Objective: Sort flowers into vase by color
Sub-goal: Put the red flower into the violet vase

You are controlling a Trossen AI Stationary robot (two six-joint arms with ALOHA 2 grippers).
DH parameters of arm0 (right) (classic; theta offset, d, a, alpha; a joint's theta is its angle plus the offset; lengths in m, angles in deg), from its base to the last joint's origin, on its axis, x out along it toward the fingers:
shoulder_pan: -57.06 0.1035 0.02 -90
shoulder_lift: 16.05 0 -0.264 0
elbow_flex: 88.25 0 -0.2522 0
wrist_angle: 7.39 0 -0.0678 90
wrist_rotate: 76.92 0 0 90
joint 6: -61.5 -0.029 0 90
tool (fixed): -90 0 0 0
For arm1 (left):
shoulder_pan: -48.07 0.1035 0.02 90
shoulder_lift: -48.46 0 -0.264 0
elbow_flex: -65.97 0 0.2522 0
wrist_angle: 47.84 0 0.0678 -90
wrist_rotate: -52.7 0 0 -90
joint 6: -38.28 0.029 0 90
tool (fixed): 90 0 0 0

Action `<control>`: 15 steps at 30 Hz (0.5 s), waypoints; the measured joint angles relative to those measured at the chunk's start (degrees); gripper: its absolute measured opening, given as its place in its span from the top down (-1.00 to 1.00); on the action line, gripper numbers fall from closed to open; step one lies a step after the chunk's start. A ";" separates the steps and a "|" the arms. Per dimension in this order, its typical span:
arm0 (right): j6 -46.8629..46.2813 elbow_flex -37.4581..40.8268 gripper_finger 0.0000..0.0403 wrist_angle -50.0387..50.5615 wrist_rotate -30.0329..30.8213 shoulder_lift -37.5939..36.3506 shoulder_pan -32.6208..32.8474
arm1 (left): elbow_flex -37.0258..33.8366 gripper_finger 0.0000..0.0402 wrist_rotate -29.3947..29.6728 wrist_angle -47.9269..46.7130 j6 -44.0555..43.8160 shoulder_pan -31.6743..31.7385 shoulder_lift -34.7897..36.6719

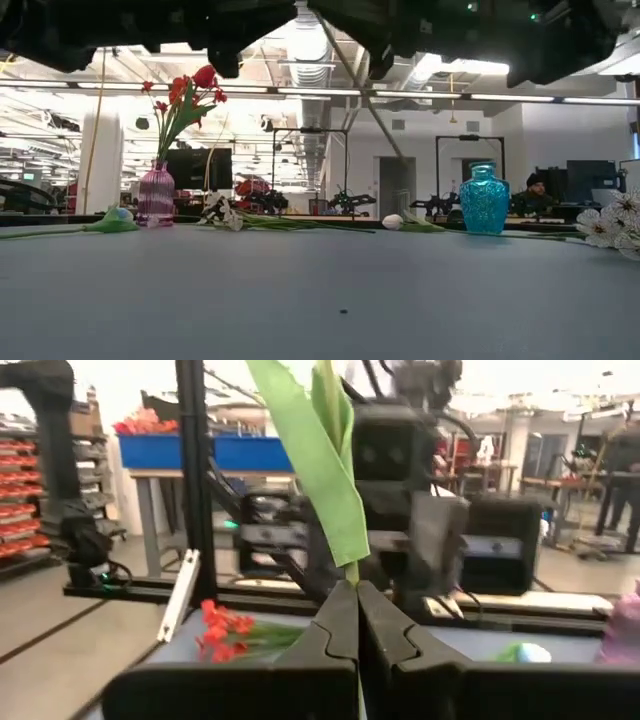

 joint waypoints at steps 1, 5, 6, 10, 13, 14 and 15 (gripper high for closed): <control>-0.02 -0.15 0.91 -0.10 0.00 0.00 -0.23 | 0.32 0.58 -0.05 0.09 1.03 -0.01 -0.29; -0.38 -0.35 0.91 -1.84 -0.02 -0.11 -0.60 | 2.40 0.51 -2.12 -0.26 5.65 -0.06 -1.45; -0.73 -0.35 0.91 -1.73 -0.02 -0.13 -0.60 | 2.85 0.47 -2.73 -1.22 6.67 -0.14 -1.47; -0.68 -0.35 0.91 -1.94 -0.02 -0.11 -0.70 | 3.92 0.26 -1.72 -3.79 7.96 -0.18 -1.48; -0.66 -0.35 0.91 -1.57 -0.02 -0.11 -0.71 | 3.99 0.09 -1.22 -2.39 7.87 -0.12 -1.48; -0.63 -0.35 0.91 -1.27 -0.02 -0.11 -0.71 | 3.99 0.04 -1.28 -2.06 7.63 -0.13 -1.47; -0.63 -0.35 0.91 -1.07 -0.02 -0.11 -0.71 | 3.99 -0.01 -1.40 -1.84 7.49 -0.14 -1.29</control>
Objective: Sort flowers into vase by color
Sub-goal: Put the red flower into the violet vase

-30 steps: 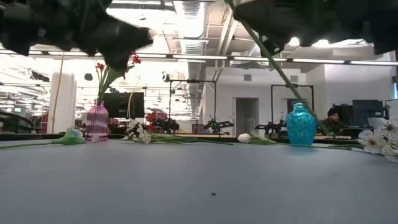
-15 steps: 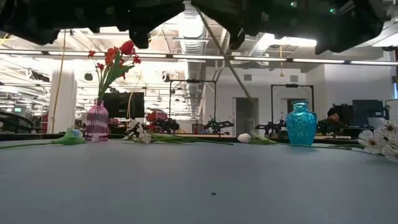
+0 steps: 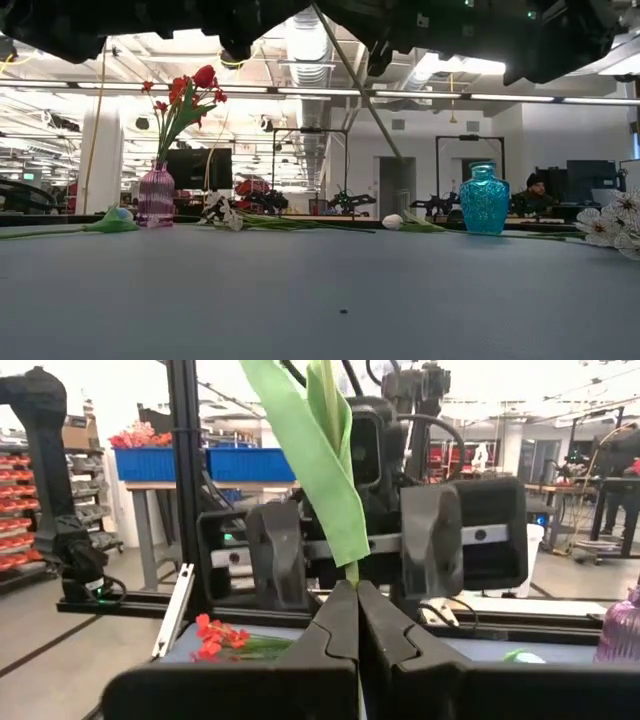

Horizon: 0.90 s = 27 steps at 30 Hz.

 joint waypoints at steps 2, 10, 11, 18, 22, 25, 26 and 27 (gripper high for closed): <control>0.00 0.00 0.91 0.10 0.00 0.00 -0.04 | 0.00 -0.08 -0.44 0.82 -0.19 -0.02 0.52; 0.00 0.00 0.91 -0.65 0.00 0.00 -1.10 | 0.04 -0.13 -1.26 2.23 0.26 -0.02 0.93; 0.00 0.00 0.91 -0.65 -0.02 0.00 -1.27 | 0.04 -0.13 -1.21 2.60 0.28 0.00 0.93; 0.61 0.00 0.91 -0.62 -0.02 0.00 -1.46 | 0.04 0.08 0.89 4.26 0.70 1.05 0.95; 1.31 0.00 0.90 -0.55 -0.20 0.00 -1.44 | 0.04 0.37 1.13 3.65 -0.95 2.22 0.95; 2.32 0.00 0.76 -0.49 -0.10 0.00 -1.20 | 0.04 0.68 1.19 3.53 -1.79 2.82 0.95; 2.39 0.00 0.69 -0.51 -0.07 0.00 -1.11 | 0.04 0.79 0.82 3.53 -1.92 2.97 0.95; 2.40 0.00 0.64 -0.49 -0.04 0.00 -1.05 | 0.04 0.89 -0.10 3.52 -2.01 3.03 0.95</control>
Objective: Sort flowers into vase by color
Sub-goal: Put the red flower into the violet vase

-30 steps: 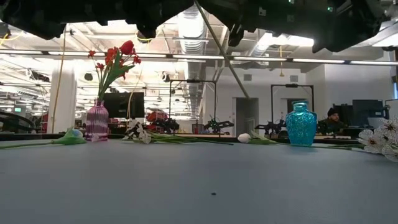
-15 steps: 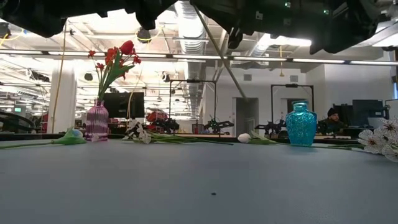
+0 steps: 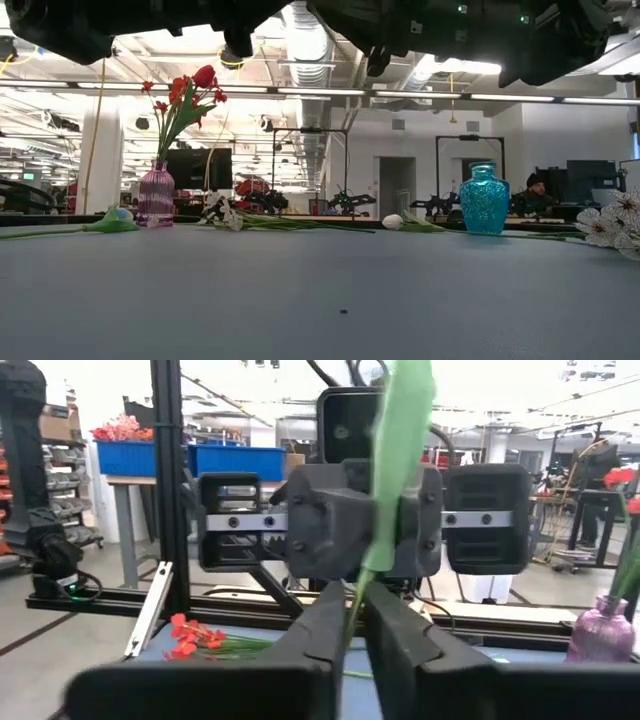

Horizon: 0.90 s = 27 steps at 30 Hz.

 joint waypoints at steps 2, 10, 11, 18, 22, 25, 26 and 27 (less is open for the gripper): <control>-0.05 0.00 0.53 -0.04 -0.07 0.00 0.02 | 0.00 0.94 -0.86 -0.02 0.15 -0.04 0.00; 0.17 0.00 0.11 0.44 -0.11 -0.04 0.04 | 0.00 0.98 8.10 -13.49 3.80 -1.08 9.32; 0.17 0.00 0.07 1.19 -0.12 -0.04 0.13 | 0.05 0.98 10.67 -17.26 4.07 -1.37 12.24; 0.15 0.02 -0.05 5.94 -0.12 -0.04 0.59 | 4.68 0.99 34.20 -54.07 1.34 -3.89 35.00; 0.17 0.02 -0.03 6.78 -0.12 -0.04 0.45 | 4.86 0.99 45.87 -66.88 -3.69 -5.24 45.25; 0.17 0.02 -0.02 7.04 -0.12 -0.04 0.29 | 3.96 0.99 52.47 -71.67 -5.91 -5.61 51.39; 0.17 0.02 -0.02 7.11 -0.12 -0.04 0.14 | 3.59 0.99 54.59 -72.97 -6.25 -5.61 53.04; 0.17 0.02 -0.02 7.27 -0.12 -0.04 0.04 | 3.24 0.99 56.81 -73.65 -6.43 -5.61 54.49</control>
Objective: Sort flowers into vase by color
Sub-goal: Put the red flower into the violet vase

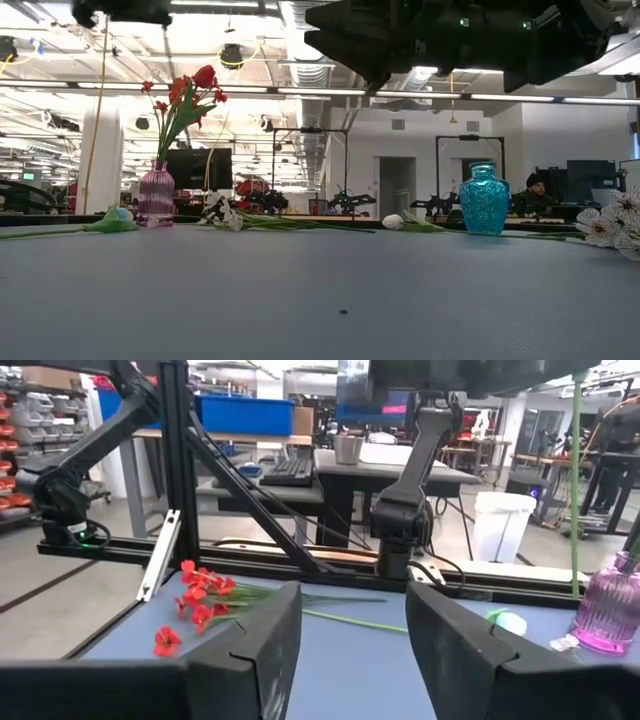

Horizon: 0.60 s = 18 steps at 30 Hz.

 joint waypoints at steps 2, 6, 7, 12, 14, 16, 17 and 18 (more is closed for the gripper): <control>0.00 0.00 -0.02 0.56 0.00 0.00 -0.03 | -0.82 0.99 5.30 -1.13 -0.09 0.07 2.55; 0.24 0.00 -0.02 1.28 0.00 0.00 -0.39 | -2.25 0.99 12.34 -5.04 0.39 2.07 5.07; 0.33 0.00 -0.02 1.26 0.00 0.00 -0.46 | -2.93 0.99 12.91 -5.79 -0.07 3.23 5.32; 0.44 0.00 -0.02 1.26 0.00 0.00 -1.16 | -5.82 0.99 7.38 -6.35 0.33 12.87 5.40; 0.42 0.00 -0.02 1.26 0.00 0.00 -1.18 | -5.86 0.99 1.68 -5.40 1.27 18.15 5.37; 0.37 0.00 -0.02 1.26 -0.01 0.00 -1.14 | -5.86 0.99 -3.79 -2.31 4.69 23.24 5.37; 0.11 0.00 -0.02 1.26 0.00 0.00 -1.14 | -5.86 0.99 -6.33 -0.01 6.80 25.48 5.38; 0.03 0.00 -0.02 1.25 -0.02 0.00 -1.12 | -5.86 0.99 -8.67 2.03 8.65 27.34 5.50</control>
